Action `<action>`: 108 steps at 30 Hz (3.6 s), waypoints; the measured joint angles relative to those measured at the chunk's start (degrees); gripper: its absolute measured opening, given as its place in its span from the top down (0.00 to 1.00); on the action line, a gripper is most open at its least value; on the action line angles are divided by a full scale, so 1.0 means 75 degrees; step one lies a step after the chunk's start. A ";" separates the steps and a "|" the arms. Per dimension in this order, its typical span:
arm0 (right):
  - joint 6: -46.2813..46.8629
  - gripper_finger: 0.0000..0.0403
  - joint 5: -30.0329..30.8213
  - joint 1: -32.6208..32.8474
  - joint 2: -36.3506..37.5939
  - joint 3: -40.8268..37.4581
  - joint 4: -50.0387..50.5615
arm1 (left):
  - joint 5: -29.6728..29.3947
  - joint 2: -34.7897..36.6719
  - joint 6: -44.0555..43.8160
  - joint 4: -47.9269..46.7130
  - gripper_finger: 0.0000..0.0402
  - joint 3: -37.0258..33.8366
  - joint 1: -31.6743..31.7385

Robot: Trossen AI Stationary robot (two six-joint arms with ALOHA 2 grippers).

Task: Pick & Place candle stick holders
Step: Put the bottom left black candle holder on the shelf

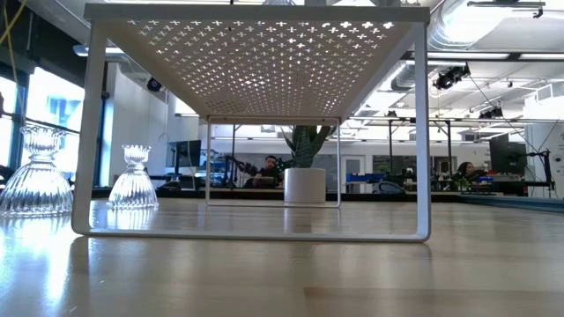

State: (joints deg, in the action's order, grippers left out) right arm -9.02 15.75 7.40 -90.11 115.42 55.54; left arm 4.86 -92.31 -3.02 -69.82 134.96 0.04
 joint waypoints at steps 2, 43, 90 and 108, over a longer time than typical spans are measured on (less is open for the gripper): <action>-0.0016 0.65 -0.0044 0.0000 0.0000 0.0000 0.0006 | 0.0035 0.0000 0.0018 -0.0009 0.98 0.0000 -0.0001; 0.0141 0.99 -0.0099 -0.0035 -0.0172 -0.0006 0.0195 | -0.0591 0.0009 0.0170 0.0141 0.74 0.0000 -0.0013; -0.0185 1.00 0.1836 0.1141 0.1244 0.0006 -0.0327 | -0.0537 0.1256 -0.0374 -0.1238 0.38 -0.0006 -0.0010; -0.0196 1.00 0.1687 0.1315 0.5563 -0.5855 -0.5599 | -0.0611 0.1259 -0.0498 -0.1804 0.38 -0.0006 -0.0010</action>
State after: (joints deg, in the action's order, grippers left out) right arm -10.49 28.41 17.26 -48.39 71.50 13.55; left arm 0.27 -82.87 -6.75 -83.35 134.91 -0.03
